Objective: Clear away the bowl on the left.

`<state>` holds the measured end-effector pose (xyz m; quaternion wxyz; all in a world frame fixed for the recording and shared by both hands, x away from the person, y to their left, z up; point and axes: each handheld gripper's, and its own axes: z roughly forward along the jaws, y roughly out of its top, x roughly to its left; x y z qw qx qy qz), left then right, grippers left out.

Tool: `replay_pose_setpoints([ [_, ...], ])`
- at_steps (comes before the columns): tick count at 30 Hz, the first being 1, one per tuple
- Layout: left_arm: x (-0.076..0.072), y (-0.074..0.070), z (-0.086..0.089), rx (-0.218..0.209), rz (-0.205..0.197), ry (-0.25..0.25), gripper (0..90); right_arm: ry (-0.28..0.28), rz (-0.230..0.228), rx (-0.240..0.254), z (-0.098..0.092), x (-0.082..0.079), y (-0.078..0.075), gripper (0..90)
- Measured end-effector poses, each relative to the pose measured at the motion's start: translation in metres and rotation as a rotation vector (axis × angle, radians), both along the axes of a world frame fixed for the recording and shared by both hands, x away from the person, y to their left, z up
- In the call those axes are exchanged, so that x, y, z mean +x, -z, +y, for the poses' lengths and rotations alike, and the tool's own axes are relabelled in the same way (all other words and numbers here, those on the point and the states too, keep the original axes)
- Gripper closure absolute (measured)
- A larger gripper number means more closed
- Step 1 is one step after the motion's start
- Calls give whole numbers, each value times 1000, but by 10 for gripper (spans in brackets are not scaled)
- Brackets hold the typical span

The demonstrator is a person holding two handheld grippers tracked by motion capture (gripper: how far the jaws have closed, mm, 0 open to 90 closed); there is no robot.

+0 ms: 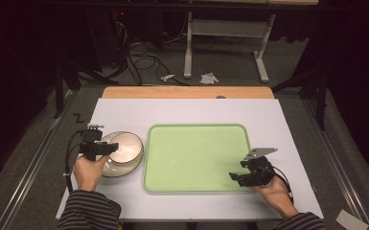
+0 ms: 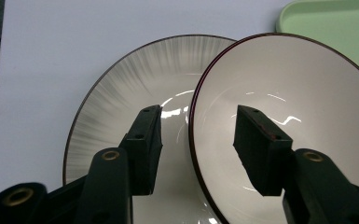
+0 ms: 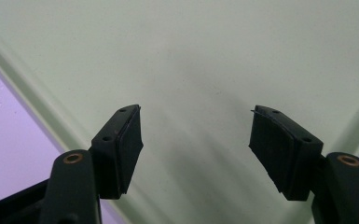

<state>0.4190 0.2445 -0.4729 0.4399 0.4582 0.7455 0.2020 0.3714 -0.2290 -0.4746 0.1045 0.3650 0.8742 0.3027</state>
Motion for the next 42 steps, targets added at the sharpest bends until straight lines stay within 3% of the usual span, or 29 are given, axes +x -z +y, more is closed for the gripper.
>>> replay_pose_setpoints([
  [3, 2, 5, -2, 12, 30, 8, 528, 4, -17, 8, 0, 0, -1, 360],
  [12, 3, 9, -2, 42, 42, 14, 535, 12, -23, 10, -1, -1, -2, 364],
  [16, 5, 11, 2, -27, 68, -14, 590, 12, -22, 6, -2, 0, -1, 363],
  [17, 5, 11, 2, -27, 68, -14, 610, 12, -22, 6, -2, 0, -1, 363],
  [20, 5, 12, 14, -108, 87, -41, 661, 10, -15, -1, 0, -1, -1, 363],
  [21, 5, 12, 15, -115, 91, -42, 687, 10, -15, -1, 0, -1, -1, 363],
  [27, 6, 13, 15, -131, 102, -29, 796, 3, -6, -13, 0, 0, 0, 363],
  [37, 6, 12, 20, -149, 109, -40, 818, 3, -3, -13, 1, 0, 1, 364],
  [42, 4, 8, 24, -137, 87, -48, 814, 5, -25, -9, 0, -1, -1, 378],
])
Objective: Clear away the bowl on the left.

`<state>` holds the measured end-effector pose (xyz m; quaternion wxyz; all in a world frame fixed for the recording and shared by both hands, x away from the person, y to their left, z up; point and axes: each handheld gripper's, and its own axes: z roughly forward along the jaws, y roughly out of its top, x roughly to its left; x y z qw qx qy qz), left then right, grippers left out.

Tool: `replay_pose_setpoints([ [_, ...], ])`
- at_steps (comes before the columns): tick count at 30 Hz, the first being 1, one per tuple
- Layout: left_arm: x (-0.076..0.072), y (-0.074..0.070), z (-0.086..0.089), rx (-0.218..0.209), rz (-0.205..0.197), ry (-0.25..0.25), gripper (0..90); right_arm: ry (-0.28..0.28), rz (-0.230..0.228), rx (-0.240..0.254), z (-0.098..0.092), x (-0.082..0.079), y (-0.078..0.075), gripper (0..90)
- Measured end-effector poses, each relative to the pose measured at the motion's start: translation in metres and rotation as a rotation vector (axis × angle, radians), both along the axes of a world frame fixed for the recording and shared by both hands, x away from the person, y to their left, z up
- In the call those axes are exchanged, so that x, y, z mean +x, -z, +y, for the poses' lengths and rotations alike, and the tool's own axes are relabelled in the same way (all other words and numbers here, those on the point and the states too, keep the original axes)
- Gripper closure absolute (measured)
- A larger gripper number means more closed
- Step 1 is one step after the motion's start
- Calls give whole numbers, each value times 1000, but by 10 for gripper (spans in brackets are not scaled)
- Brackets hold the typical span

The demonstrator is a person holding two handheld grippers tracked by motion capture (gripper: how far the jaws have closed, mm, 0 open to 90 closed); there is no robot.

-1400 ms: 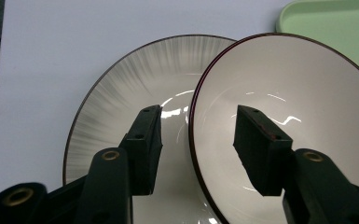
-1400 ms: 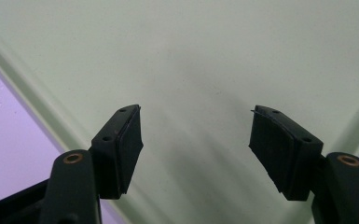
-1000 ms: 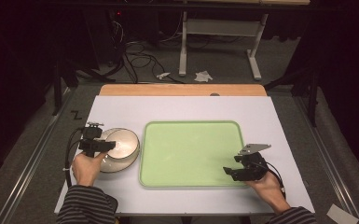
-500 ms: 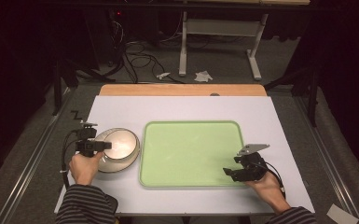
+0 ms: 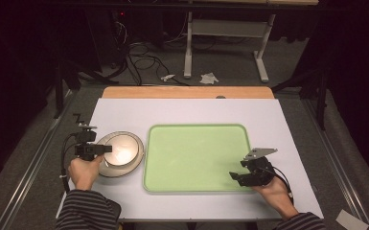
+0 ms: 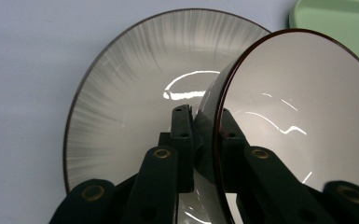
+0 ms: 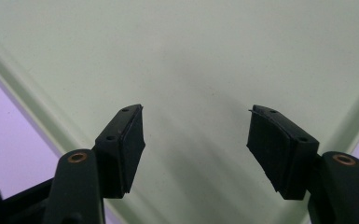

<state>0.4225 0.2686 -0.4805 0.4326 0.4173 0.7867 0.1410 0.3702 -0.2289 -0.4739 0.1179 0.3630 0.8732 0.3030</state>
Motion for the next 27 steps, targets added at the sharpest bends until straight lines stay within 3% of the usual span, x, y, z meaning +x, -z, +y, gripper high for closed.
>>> replay_pose_setpoints([
  [3, -3, -5, 4, 33, -48, -36, 809, -7, 2, -1, 1, -1, 0, 376],
  [9, -4, -13, 4, 3, -99, -50, 806, -11, 0, -1, 1, 0, 1, 371],
  [14, -8, -18, 0, 10, -126, -19, 806, -12, -1, -5, 2, -1, 1, 369],
  [19, -13, -29, -13, 10, -183, 21, 805, -14, 3, 0, 2, 1, 1, 367],
  [27, -15, -36, -30, 3, -200, 88, 805, -19, 4, -2, 2, 0, 1, 367],
])
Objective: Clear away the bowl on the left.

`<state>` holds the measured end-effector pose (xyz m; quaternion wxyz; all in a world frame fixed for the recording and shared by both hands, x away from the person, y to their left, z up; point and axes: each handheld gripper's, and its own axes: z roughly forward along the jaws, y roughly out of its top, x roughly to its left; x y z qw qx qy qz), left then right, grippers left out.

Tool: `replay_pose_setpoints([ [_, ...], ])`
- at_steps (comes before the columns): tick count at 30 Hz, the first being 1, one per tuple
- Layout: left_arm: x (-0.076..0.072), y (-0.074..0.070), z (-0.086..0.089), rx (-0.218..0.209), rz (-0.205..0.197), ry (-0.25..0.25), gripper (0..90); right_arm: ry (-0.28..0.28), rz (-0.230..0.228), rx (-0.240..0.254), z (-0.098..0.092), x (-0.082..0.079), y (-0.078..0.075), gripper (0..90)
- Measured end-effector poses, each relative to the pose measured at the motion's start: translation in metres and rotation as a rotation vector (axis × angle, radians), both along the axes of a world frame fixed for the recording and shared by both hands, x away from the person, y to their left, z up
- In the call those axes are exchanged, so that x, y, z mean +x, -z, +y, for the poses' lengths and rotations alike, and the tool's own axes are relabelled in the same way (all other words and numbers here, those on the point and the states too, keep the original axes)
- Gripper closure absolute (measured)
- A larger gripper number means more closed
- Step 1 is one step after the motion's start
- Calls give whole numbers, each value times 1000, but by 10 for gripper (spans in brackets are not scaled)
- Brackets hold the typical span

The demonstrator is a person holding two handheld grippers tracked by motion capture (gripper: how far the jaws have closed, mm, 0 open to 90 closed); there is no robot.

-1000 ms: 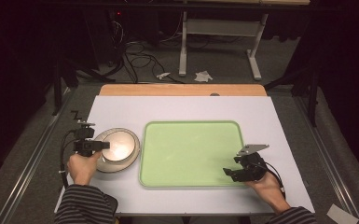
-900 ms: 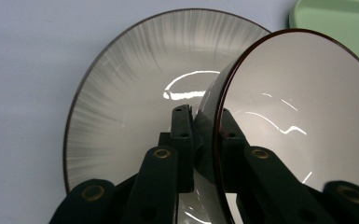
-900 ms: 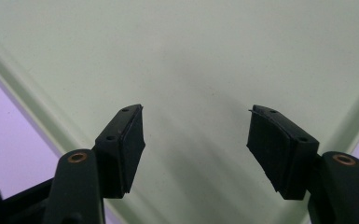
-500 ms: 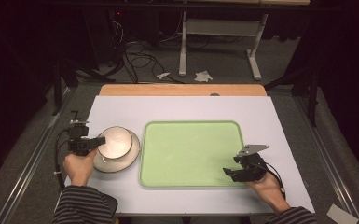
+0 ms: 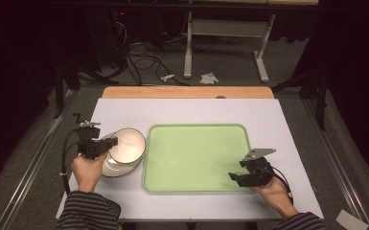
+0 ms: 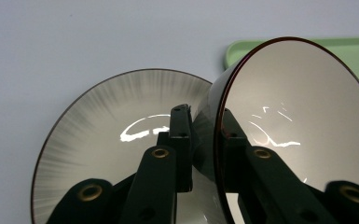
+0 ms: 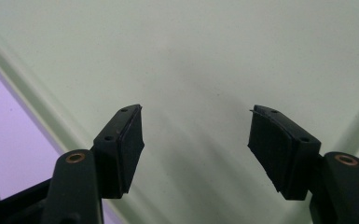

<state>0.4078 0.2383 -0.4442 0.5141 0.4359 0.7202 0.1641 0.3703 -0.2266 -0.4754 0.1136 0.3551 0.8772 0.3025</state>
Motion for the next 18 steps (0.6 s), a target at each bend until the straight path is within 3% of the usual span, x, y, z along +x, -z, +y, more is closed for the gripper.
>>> replay_pose_setpoints([
  [11, 0, -7, -16, -28, -12, 60, 804, -3, 3, -2, -1, 0, 1, 364],
  [18, -2, -11, -34, -16, -24, 120, 804, -10, 4, -10, 0, 1, 1, 364],
])
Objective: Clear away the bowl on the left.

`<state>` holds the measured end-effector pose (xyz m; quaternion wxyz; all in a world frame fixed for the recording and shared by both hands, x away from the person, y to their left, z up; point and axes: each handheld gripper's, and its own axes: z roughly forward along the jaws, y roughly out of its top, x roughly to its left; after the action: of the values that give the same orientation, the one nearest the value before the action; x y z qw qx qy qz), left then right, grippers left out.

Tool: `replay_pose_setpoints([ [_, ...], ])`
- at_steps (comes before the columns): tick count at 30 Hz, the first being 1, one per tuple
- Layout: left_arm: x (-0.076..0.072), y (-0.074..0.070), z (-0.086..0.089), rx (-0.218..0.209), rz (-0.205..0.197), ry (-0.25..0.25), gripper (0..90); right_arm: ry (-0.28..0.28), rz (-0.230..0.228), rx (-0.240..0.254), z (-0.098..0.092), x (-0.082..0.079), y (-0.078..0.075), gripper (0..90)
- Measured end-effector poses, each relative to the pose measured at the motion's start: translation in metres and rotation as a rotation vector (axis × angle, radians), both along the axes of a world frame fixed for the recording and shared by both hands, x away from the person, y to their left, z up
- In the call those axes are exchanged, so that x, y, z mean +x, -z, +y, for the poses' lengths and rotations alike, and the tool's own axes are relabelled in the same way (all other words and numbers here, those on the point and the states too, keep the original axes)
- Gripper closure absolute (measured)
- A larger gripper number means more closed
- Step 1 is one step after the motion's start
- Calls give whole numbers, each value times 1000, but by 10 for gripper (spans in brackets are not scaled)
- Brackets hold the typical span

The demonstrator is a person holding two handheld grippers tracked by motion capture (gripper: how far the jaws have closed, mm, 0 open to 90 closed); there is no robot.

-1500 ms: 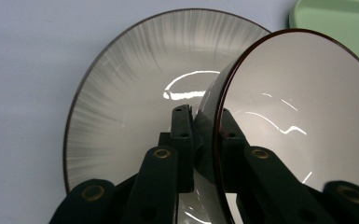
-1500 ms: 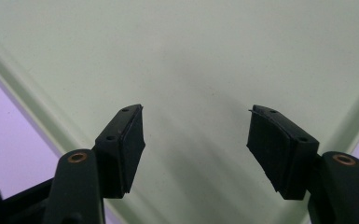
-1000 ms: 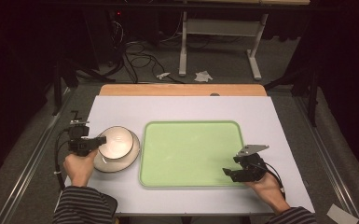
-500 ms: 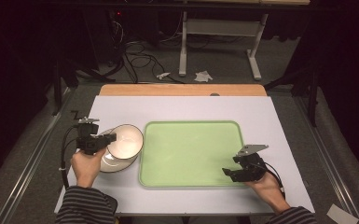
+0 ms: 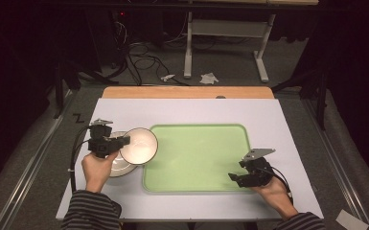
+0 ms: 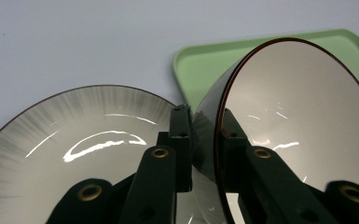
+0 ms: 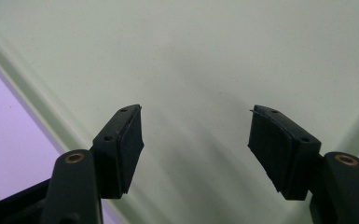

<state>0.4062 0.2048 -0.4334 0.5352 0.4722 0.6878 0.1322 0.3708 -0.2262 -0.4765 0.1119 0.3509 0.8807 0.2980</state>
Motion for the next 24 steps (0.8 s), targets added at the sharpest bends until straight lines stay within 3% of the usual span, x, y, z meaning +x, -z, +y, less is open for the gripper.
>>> replay_pose_setpoints([
  [9, 4, 1, -16, 17, 9, 55, 804, -1, 2, 4, 0, 1, 1, 364],
  [15, 3, -4, -31, -15, 2, 98, 803, -1, 2, -1, 0, 0, 1, 363],
  [24, 3, -8, -61, 16, 7, 183, 803, 6, 0, 0, 0, -1, 0, 363],
])
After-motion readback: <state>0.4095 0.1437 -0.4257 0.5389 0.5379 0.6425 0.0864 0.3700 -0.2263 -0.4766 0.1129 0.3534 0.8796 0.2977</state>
